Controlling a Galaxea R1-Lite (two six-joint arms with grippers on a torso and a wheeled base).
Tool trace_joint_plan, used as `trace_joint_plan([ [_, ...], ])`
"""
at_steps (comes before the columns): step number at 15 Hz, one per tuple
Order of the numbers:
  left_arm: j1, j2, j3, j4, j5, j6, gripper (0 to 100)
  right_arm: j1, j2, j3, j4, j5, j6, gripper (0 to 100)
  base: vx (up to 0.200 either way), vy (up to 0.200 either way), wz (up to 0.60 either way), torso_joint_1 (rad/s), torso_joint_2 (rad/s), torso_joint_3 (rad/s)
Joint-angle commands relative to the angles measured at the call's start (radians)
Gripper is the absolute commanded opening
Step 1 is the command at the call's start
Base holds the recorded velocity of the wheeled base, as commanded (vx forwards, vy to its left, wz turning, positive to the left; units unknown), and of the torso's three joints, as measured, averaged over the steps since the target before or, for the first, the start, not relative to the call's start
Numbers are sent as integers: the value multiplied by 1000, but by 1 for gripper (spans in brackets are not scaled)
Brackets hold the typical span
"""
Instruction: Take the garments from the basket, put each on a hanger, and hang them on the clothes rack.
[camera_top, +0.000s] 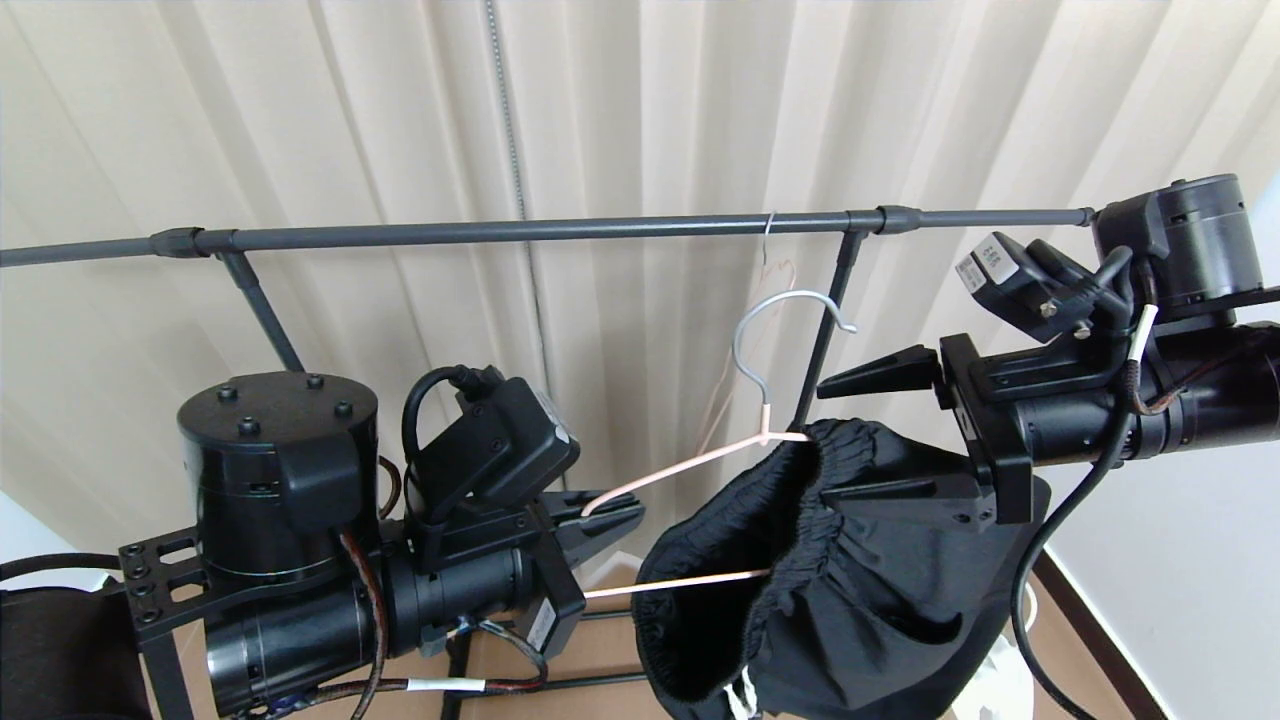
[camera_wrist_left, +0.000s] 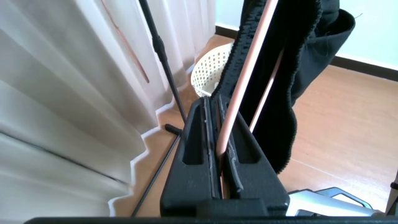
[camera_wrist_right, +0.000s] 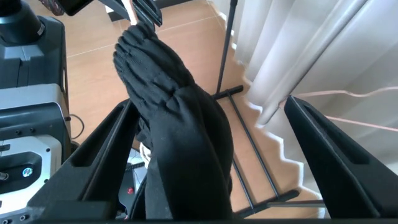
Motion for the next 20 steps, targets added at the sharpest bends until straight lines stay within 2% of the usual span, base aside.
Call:
trace_joint_plan([
  [1, 0, -3, 2, -1, -1, 0, 0, -1, 3, 1, 0, -1, -1, 100, 0, 0, 0, 0, 0, 0],
  [11, -12, -3, 8, -1, -1, -2, 0, 16, 13, -6, -3, -5, -4, 100, 0, 0, 0, 0, 0, 0],
  [12, -12, -3, 8, -1, -1, -2, 0, 16, 13, -7, -1, -5, -4, 0, 0, 0, 0, 0, 0, 0],
  [20, -12, 2, 8, -1, -1, -5, 0, 30, 0, 11, 8, -2, -2, 0, 0, 0, 0, 0, 0, 0],
])
